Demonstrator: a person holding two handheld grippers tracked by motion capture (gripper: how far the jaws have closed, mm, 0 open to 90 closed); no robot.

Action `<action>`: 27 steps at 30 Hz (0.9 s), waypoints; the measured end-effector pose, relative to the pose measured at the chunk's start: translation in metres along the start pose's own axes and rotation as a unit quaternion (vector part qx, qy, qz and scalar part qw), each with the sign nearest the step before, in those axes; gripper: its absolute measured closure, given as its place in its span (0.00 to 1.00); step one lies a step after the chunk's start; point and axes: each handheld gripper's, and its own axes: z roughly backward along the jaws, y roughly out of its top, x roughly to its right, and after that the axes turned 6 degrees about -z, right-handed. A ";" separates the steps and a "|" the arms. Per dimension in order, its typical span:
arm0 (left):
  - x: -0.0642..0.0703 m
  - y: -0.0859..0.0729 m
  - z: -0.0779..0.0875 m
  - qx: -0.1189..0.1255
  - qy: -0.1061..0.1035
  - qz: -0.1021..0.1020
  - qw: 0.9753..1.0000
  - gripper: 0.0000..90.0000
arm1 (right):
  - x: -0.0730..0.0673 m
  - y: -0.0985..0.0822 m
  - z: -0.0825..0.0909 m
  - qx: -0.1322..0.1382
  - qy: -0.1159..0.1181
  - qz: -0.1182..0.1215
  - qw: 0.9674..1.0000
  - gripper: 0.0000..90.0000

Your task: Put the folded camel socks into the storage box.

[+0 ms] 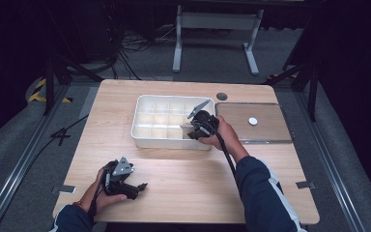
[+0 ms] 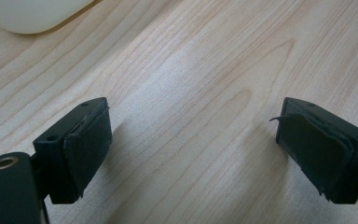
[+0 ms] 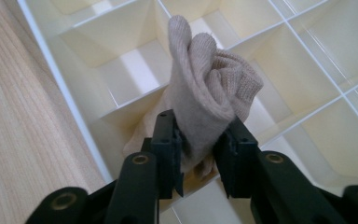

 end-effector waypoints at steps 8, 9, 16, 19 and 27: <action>0.001 0.000 -0.001 0.005 0.002 0.004 1.000 0.12 | 0.005 0.000 0.018 0.045 0.012 -0.034 0.998 0.62; 0.001 0.000 -0.001 0.005 0.000 0.006 1.000 0.12 | 0.006 0.000 0.020 0.054 0.014 -0.034 0.998 0.62; 0.001 0.000 -0.001 0.005 0.000 0.006 1.000 0.12 | 0.004 0.000 0.026 0.106 0.011 -0.037 0.994 0.69; 0.001 0.000 -0.001 0.004 -0.001 0.006 1.000 0.12 | 0.003 0.002 0.024 0.105 0.008 -0.035 0.994 0.70; 0.001 0.000 -0.001 0.005 0.000 0.006 1.000 0.12 | 0.004 0.001 0.008 0.065 0.002 -0.045 0.997 0.82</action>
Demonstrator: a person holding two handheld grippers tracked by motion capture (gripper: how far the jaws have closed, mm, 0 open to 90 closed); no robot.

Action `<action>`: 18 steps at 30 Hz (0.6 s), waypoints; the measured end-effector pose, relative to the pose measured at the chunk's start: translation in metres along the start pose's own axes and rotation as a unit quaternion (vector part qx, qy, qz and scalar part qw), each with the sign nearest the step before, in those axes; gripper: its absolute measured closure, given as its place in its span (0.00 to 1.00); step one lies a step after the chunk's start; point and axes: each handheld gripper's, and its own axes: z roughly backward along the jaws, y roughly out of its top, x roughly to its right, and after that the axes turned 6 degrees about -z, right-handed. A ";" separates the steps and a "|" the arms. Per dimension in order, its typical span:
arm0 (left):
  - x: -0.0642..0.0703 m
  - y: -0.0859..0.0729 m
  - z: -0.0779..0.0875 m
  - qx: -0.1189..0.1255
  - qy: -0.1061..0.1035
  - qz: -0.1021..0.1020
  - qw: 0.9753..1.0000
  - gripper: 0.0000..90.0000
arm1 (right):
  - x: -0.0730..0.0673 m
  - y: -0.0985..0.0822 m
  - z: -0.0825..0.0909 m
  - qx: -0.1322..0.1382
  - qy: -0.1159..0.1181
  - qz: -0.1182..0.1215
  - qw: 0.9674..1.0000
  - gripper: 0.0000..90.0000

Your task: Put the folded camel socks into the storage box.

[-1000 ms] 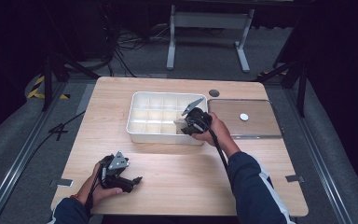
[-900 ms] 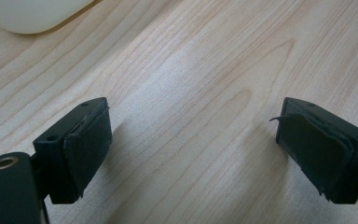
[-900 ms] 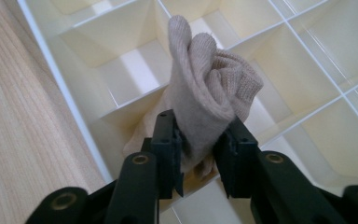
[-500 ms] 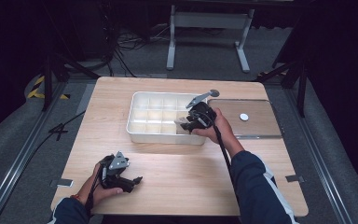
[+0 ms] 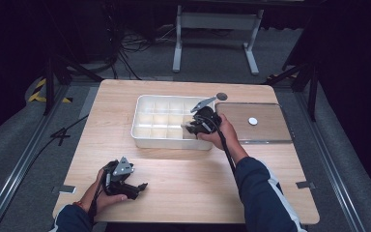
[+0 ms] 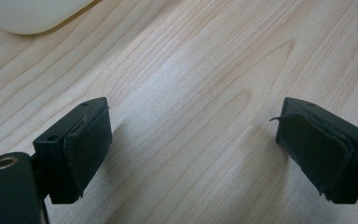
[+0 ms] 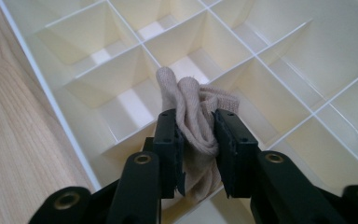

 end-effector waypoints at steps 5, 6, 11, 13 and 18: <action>0.000 0.000 0.000 0.000 0.000 0.000 1.000 0.12 | 0.001 0.000 -0.002 -0.020 0.005 0.002 1.000 0.89; 0.000 0.000 0.000 0.000 0.000 0.000 1.000 0.12 | 0.001 0.000 -0.003 -0.025 0.003 0.005 1.000 0.90; 0.000 0.000 0.000 0.000 0.000 0.000 1.000 0.12 | 0.000 0.001 -0.009 -0.048 0.005 0.013 0.999 0.90; 0.000 0.000 0.000 0.000 -0.001 -0.001 1.000 0.12 | -0.002 0.001 -0.014 -0.075 0.003 0.026 0.997 0.90; 0.000 0.000 0.000 0.000 -0.001 -0.002 1.000 0.12 | 0.001 0.004 -0.018 -0.095 0.009 0.025 0.995 0.91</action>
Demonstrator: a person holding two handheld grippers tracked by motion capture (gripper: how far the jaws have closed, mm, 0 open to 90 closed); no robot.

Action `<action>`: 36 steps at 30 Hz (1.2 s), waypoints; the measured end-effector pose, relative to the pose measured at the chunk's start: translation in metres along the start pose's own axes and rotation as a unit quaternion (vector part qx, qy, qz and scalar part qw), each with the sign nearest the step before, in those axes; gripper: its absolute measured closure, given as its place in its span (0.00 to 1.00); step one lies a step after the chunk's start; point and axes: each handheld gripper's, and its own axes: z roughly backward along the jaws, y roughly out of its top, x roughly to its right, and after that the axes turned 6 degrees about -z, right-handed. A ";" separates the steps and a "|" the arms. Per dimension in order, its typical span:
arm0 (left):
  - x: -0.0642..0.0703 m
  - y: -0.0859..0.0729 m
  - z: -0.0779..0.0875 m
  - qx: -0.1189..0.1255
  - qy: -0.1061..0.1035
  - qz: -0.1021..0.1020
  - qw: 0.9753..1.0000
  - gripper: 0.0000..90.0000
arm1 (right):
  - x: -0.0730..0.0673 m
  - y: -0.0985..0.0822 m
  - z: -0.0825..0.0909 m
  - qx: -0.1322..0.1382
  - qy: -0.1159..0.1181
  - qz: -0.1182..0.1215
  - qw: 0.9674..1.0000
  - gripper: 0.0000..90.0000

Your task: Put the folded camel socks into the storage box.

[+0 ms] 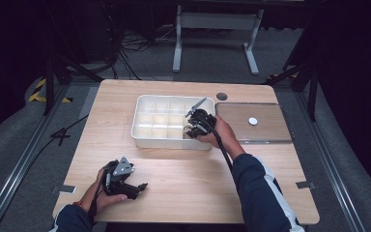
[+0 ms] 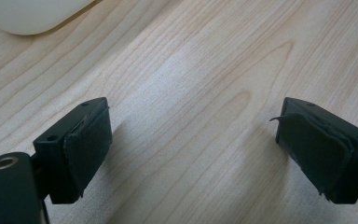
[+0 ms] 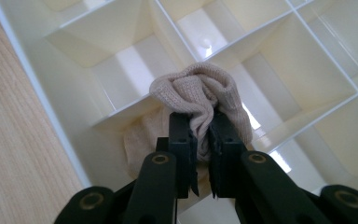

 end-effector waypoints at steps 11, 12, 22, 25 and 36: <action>0.000 0.000 0.000 0.000 0.002 -0.001 1.000 0.12 | -0.001 0.003 -0.006 -0.026 -0.006 0.006 1.000 0.91; 0.000 0.000 0.000 -0.001 0.002 -0.001 1.000 0.12 | -0.001 0.003 -0.005 -0.027 -0.007 0.005 1.000 0.91; 0.000 0.000 0.000 0.000 0.001 0.000 1.000 0.12 | -0.005 0.004 -0.006 -0.032 -0.020 0.009 0.999 0.91; 0.000 0.000 0.000 -0.001 0.000 0.000 1.000 0.12 | -0.005 0.005 -0.006 -0.034 -0.020 0.014 0.999 0.90; 0.000 0.000 0.000 -0.001 0.000 0.001 1.000 0.12 | -0.005 0.003 -0.005 -0.027 -0.020 0.013 0.999 0.90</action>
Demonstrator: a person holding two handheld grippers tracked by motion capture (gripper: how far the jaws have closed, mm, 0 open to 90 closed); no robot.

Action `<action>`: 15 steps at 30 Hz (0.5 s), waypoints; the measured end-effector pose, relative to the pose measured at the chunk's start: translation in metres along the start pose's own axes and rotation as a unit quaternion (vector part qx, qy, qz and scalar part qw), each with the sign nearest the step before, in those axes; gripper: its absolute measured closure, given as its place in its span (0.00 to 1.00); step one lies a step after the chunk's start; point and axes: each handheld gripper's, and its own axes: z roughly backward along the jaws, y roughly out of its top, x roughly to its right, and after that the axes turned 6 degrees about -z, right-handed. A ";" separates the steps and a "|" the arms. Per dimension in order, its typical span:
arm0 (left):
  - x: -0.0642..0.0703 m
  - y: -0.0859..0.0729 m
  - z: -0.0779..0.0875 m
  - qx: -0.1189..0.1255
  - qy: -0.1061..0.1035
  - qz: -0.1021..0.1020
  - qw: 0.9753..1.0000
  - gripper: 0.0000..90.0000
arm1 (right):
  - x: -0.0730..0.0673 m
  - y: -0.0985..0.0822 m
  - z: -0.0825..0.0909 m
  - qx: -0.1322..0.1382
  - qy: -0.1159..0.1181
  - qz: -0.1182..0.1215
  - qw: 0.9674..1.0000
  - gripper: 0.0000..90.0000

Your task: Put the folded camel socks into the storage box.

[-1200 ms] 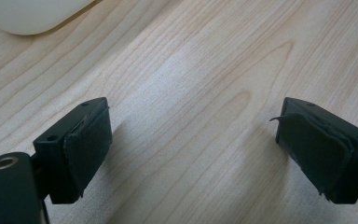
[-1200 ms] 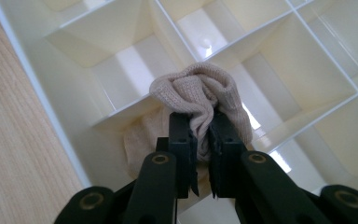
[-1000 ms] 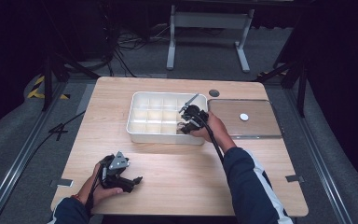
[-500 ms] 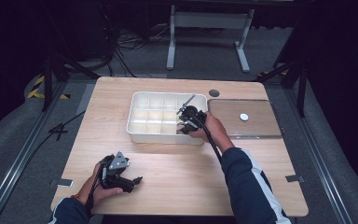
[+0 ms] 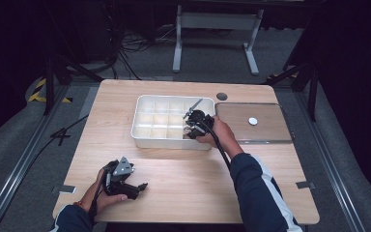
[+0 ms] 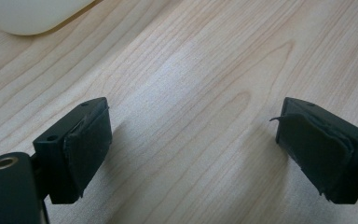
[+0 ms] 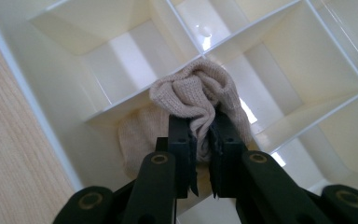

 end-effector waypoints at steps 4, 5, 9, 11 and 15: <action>0.000 0.000 0.000 0.000 0.000 0.000 1.000 0.12 | 0.000 -0.001 0.000 0.002 0.001 0.000 1.000 0.90; 0.000 0.000 0.000 0.000 0.000 0.000 1.000 0.12 | 0.000 -0.001 0.000 0.003 0.002 0.000 1.000 0.90; 0.000 0.000 0.000 0.000 0.000 0.000 1.000 0.12 | 0.001 -0.003 0.001 0.010 0.005 -0.004 1.000 0.88; 0.000 0.000 0.000 0.000 0.000 0.000 1.000 0.12 | 0.002 -0.004 0.002 0.013 0.006 -0.004 1.000 0.87; 0.000 0.000 0.000 0.000 0.000 0.001 1.000 0.12 | 0.002 -0.006 0.005 0.023 0.010 -0.007 1.000 0.82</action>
